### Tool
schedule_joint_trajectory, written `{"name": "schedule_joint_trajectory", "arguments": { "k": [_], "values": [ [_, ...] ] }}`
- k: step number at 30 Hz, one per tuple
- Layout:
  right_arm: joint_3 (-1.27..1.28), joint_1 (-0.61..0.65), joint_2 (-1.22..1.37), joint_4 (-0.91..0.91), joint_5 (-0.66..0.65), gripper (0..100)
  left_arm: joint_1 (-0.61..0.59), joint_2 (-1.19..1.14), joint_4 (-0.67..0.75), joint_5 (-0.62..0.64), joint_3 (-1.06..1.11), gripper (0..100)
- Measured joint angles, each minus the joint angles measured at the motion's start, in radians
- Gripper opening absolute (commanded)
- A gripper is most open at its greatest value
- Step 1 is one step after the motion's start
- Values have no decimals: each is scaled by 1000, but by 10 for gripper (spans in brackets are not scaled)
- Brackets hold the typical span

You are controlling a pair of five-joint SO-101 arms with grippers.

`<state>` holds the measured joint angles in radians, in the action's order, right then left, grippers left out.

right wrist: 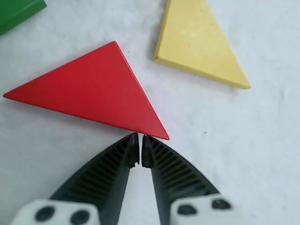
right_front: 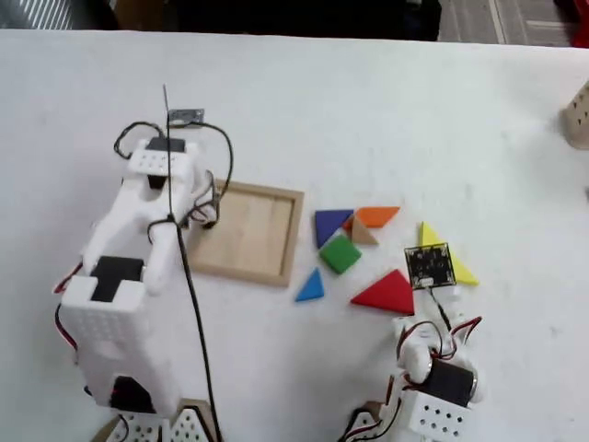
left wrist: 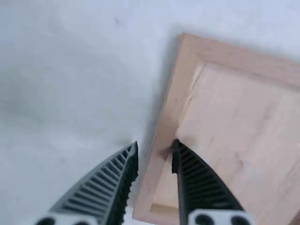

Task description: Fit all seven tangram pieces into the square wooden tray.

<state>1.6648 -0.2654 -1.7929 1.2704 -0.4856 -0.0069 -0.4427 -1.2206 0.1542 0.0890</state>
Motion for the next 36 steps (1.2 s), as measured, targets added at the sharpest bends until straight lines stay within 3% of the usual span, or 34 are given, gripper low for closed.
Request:
{"name": "schedule_joint_trajectory", "arguments": {
  "k": [5, 9, 14, 20, 25, 30, 36],
  "values": [
    [0, 0, 0, 0, 0, 21, 0, 2, -26, 104, -2, 154],
    [0, 0, 0, -3, 0, 21, -12, 14, -32, 107, -2, 155],
    [0, 0, 0, -61, 0, 22, -17, 132, -46, -49, 121, 155],
    [-2, 0, 0, -222, 0, 49, -29, 425, 138, -172, 427, 155],
    [-86, 3, 0, -230, 0, 112, -138, 677, 269, -262, 671, 155],
    [-189, 97, 0, -203, 0, 75, -259, 862, 411, -361, 910, 155],
    [-321, 259, 115, -199, 2, 75, -279, 1002, 477, -399, 1053, 155]
  ]
}}
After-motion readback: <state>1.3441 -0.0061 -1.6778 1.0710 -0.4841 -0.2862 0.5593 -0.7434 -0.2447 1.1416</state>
